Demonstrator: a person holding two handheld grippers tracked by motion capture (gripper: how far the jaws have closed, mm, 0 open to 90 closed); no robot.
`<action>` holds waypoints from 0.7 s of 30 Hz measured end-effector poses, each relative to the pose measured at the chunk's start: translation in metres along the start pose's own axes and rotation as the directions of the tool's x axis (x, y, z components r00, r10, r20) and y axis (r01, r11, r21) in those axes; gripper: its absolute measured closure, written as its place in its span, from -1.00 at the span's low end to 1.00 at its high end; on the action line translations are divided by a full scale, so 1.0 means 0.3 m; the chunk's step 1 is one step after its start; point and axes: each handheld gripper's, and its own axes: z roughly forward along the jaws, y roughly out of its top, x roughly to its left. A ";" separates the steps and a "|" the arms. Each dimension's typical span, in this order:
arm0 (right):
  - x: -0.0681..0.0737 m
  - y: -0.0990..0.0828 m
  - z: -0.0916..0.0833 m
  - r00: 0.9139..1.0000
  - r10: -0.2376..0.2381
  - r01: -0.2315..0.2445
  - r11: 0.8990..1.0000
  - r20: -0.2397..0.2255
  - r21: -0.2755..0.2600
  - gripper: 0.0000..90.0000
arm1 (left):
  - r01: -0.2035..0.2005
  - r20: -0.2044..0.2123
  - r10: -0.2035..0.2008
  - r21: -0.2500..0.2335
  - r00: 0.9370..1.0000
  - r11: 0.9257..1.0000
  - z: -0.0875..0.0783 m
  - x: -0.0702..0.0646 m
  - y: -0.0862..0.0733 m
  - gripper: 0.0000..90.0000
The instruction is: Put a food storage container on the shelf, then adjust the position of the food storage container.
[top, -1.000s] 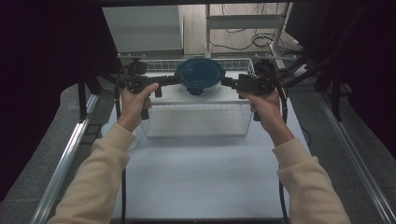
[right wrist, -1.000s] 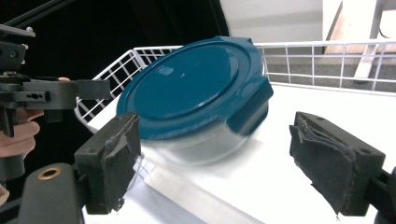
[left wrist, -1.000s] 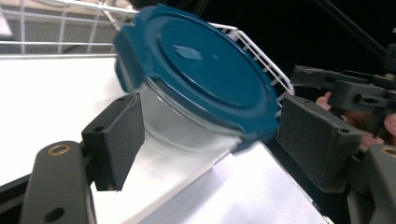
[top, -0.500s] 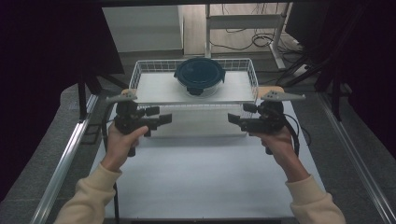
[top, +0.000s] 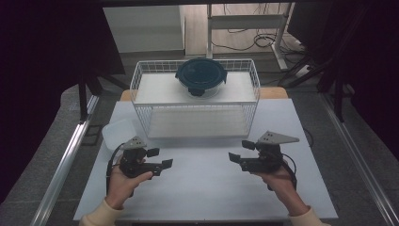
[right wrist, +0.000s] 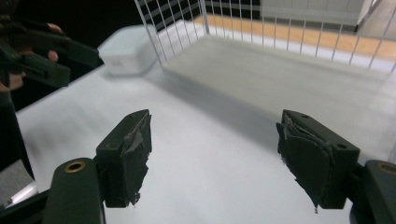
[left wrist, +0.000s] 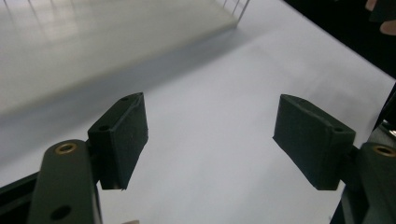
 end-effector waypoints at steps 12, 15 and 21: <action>0.015 -0.115 0.034 1.000 -0.007 0.007 0.996 -0.002 0.090 -0.42 | 0.049 -0.029 -0.049 0.003 0.998 0.999 -0.001 0.006 -0.062 -0.43; 0.012 -0.116 0.034 1.000 -0.008 0.008 0.996 0.003 0.092 -0.42 | 0.038 -0.032 -0.038 0.006 0.999 0.999 0.004 0.002 -0.062 -0.43; 0.003 -0.121 0.029 1.000 -0.004 0.003 0.996 0.010 0.091 -0.42 | 0.043 -0.034 -0.043 0.000 0.999 0.999 -0.004 0.013 -0.059 -0.43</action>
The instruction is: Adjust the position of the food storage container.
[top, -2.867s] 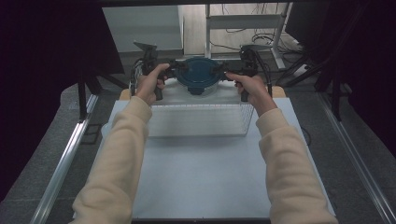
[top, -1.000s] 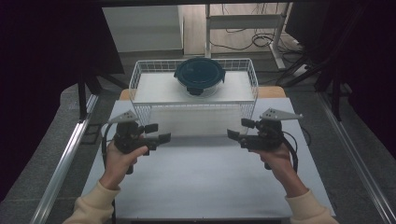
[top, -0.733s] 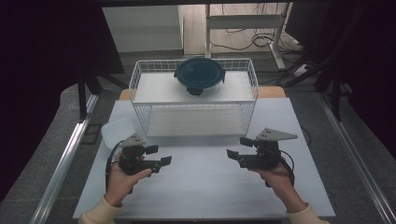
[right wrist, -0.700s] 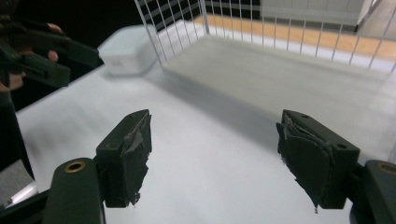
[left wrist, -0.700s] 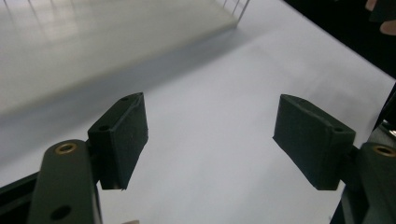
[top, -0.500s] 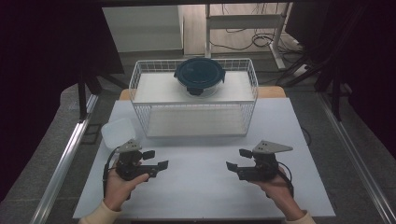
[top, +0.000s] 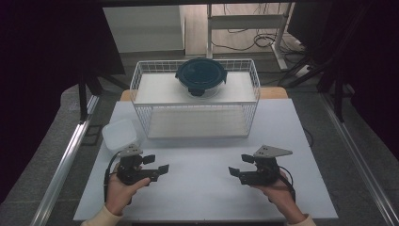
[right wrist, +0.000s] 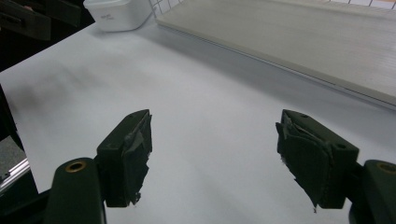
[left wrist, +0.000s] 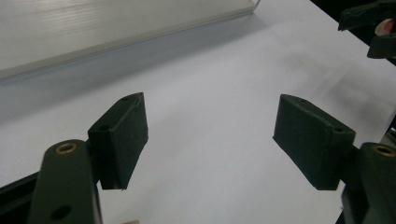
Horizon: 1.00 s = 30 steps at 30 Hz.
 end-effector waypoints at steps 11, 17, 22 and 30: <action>-0.005 0.000 0.009 1.000 0.023 -0.023 1.000 -0.001 0.006 -0.42 | -0.029 -0.043 0.026 -0.077 0.999 0.997 -0.172 0.111 0.139 -0.40; -0.014 -0.005 0.007 1.000 0.028 -0.028 1.000 0.006 0.007 -0.42 | -0.003 -0.099 -0.008 -0.106 0.995 0.994 -0.231 0.256 0.220 -0.33; -0.021 -0.010 0.011 0.999 0.042 -0.042 0.999 0.008 0.015 -0.42 | 0.051 -0.153 -0.066 -0.105 0.986 0.993 -0.234 0.386 0.251 -0.23; -0.031 -0.011 0.012 0.999 0.047 -0.048 0.999 0.015 0.016 -0.42 | 0.087 -0.204 -0.098 -0.063 0.974 0.994 -0.192 0.496 0.265 -0.11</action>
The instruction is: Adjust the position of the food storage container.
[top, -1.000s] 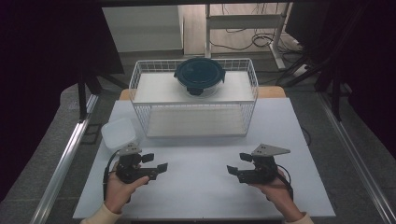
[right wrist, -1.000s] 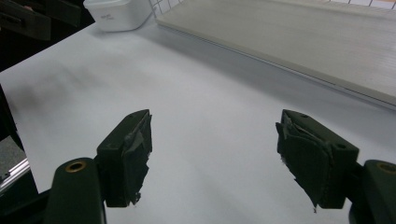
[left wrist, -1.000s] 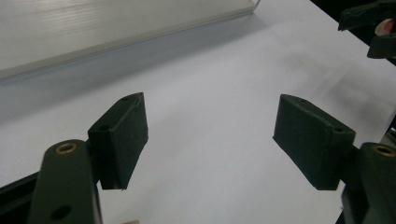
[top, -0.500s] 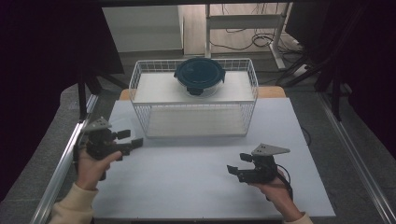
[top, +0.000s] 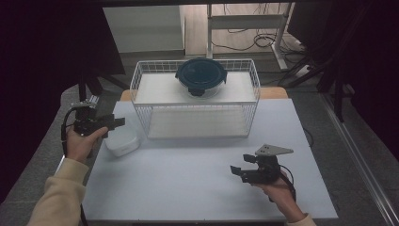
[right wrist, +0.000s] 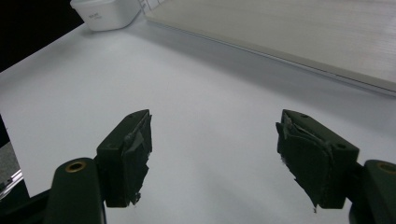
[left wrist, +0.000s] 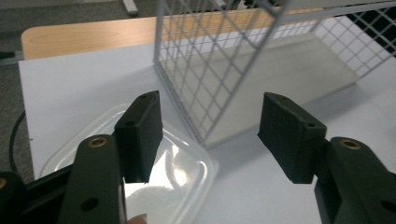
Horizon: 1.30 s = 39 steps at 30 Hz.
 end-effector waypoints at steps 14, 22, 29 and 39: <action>-0.014 0.000 -0.004 0.995 0.074 -0.075 0.997 -0.064 -0.010 -0.42 | 0.069 -0.155 -0.056 0.077 0.986 0.995 0.130 0.183 0.040 0.43; -0.021 -0.005 0.009 0.995 0.080 -0.079 0.997 -0.056 0.009 -0.42 | 0.134 -0.215 -0.103 0.134 0.971 0.982 0.205 0.279 0.029 0.99; -0.030 -0.010 0.011 0.994 0.086 -0.085 0.996 -0.060 0.022 -0.42 | 0.119 -0.226 -0.070 0.210 0.972 0.970 0.256 0.293 0.014 1.00; -0.035 -0.013 0.021 0.993 0.092 -0.089 0.995 -0.078 0.040 -0.43 | 0.071 -0.211 -0.018 0.248 0.977 0.966 0.266 0.288 0.010 1.00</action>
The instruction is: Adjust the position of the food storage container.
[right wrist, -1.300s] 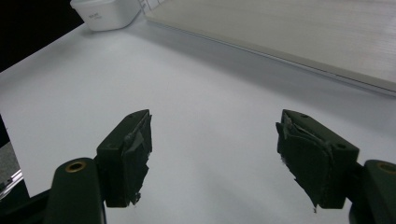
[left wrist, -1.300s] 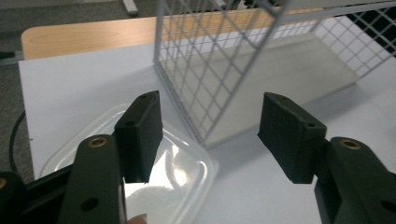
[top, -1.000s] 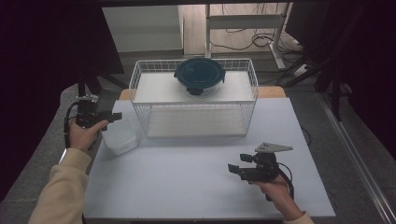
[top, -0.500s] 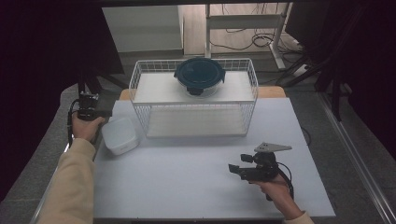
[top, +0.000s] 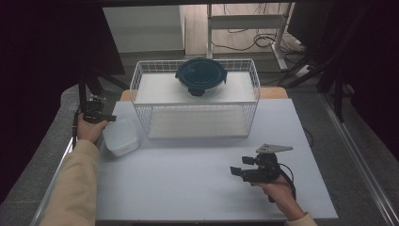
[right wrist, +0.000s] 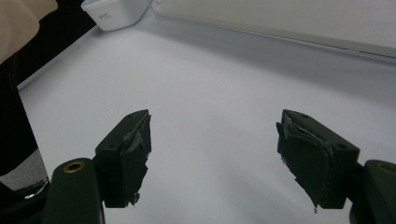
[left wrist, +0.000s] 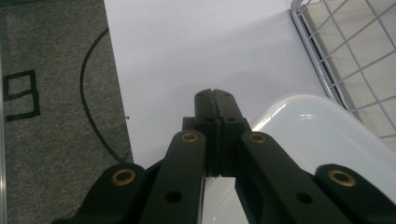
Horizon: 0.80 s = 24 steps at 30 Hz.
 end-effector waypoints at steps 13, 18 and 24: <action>0.007 0.000 -0.002 1.000 -0.001 0.001 1.000 -0.013 0.002 -0.43 | -0.125 0.070 0.121 0.043 0.990 0.991 -0.028 -0.067 -0.041 1.00; 0.011 0.001 -0.002 1.000 -0.002 0.002 1.000 -0.017 -0.002 -0.43 | -0.160 0.100 0.154 0.047 0.983 0.986 -0.042 -0.109 -0.068 1.00; 0.010 0.006 -0.006 1.000 0.006 -0.006 1.000 -0.022 -0.006 -0.42 | -0.221 0.129 0.213 0.052 0.969 0.974 -0.057 -0.175 -0.103 1.00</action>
